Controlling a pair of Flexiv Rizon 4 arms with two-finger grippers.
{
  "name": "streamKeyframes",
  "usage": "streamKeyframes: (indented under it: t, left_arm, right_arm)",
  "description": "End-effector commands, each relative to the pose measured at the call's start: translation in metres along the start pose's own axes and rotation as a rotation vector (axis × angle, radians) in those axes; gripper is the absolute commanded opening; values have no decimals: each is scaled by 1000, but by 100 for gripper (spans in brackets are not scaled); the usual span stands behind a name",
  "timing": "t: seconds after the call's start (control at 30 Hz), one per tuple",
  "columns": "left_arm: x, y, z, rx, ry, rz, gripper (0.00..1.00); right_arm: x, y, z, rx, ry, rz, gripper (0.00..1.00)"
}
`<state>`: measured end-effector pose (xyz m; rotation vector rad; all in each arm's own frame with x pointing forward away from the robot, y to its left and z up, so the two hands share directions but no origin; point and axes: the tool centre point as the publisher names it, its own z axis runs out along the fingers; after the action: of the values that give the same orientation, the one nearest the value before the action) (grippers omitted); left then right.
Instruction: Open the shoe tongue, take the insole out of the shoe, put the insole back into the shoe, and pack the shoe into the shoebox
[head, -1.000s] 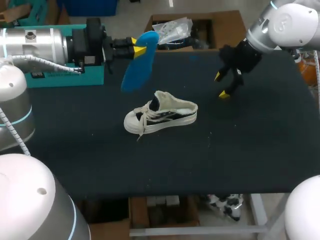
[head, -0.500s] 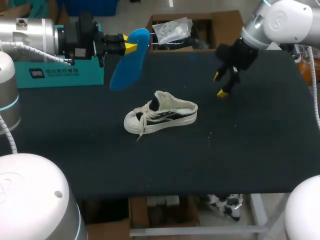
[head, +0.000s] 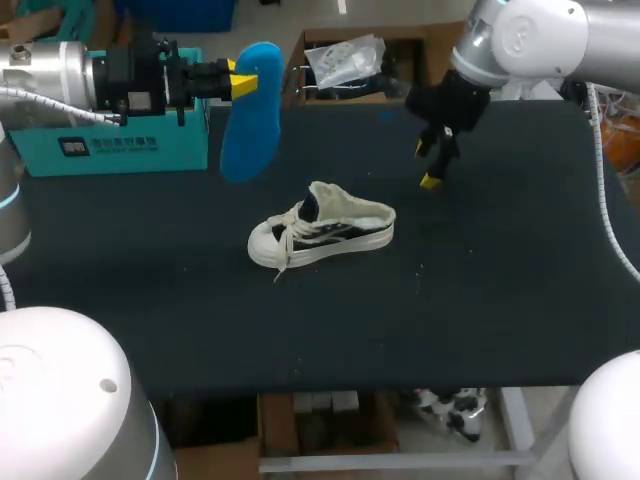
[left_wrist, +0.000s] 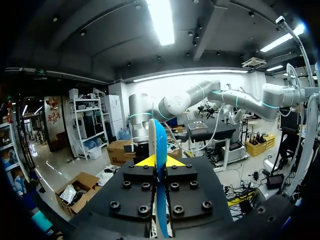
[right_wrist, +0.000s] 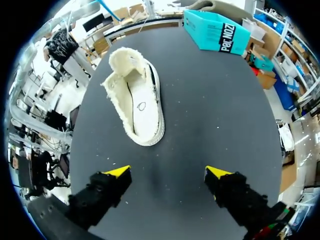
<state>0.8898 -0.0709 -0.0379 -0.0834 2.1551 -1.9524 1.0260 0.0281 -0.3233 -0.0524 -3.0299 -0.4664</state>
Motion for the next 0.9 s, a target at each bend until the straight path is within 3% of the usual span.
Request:
streamKeyframes:
  t: [0.03,0.2,0.6,0.9]
  left_arm:
    - [-7,1,-18,55,15,-19,0]
    - [-8,-4,-32,82,9,-63,0]
    - [14,-8,-72,97,-62,-93,0]
    - [16,0,-98,105,-90,-118,0]
  right_arm:
    - [4,8,-1,34,-10,0,100]
    - [4,15,5,72,-7,-7,100]
    - [7,42,15,149,-30,-31,100]
    - [13,59,25,183,-50,-47,100]
